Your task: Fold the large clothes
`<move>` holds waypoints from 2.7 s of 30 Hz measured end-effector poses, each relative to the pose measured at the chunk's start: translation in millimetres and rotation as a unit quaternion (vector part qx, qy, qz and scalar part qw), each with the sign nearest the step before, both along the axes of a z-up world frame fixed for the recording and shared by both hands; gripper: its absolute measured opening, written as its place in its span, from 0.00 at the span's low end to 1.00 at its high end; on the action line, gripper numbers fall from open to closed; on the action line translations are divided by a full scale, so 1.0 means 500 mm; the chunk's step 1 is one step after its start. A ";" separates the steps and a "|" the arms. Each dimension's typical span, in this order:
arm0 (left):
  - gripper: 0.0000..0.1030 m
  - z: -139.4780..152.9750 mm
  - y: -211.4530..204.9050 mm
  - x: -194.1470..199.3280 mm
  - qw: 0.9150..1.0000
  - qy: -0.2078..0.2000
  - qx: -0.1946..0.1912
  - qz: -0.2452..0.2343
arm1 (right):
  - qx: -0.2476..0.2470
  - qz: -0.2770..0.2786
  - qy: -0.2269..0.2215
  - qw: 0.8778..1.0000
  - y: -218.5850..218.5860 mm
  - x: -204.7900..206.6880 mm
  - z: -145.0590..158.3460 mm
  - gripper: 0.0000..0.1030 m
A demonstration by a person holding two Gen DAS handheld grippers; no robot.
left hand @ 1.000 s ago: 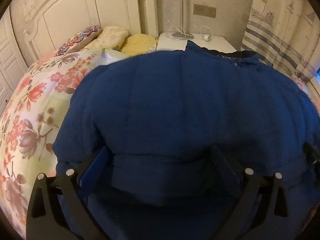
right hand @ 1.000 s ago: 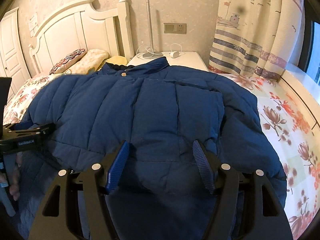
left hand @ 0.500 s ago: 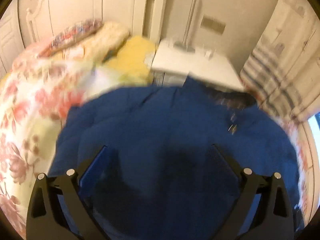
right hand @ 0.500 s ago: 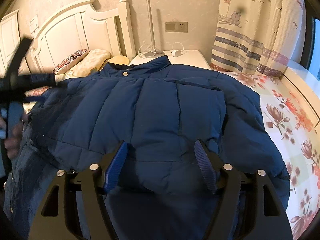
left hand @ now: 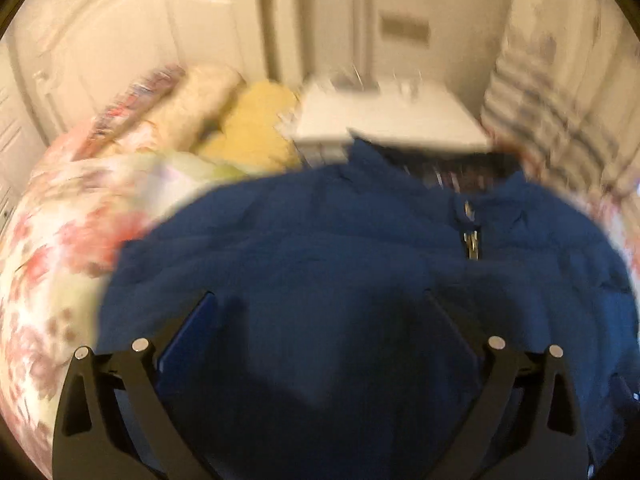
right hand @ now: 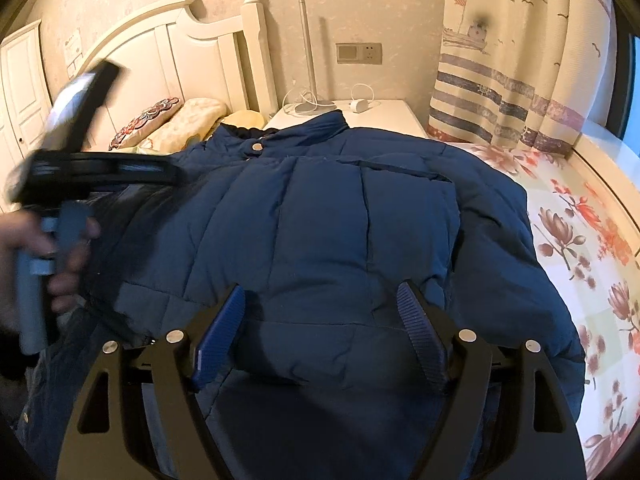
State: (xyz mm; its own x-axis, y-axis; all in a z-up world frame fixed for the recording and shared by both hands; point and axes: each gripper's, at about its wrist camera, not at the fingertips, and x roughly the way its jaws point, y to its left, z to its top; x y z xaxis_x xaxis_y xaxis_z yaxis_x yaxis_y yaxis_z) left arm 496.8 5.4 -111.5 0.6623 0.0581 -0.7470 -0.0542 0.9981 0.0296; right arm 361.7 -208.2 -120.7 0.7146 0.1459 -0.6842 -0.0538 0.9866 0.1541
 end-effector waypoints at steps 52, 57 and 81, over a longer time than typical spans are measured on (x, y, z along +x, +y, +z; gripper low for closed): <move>0.98 -0.044 0.096 -0.481 1.000 0.003 0.022 -0.009 | -0.040 0.029 0.052 0.997 0.008 -0.248 0.007 0.92; 0.98 -0.087 0.003 -0.554 0.992 0.009 0.086 -0.088 | -0.101 0.129 0.059 0.985 0.086 -0.320 -0.048 0.92; 0.98 -0.065 0.018 -0.786 0.989 0.000 0.056 -0.135 | -0.113 0.193 0.010 0.975 0.100 -0.588 -0.041 0.95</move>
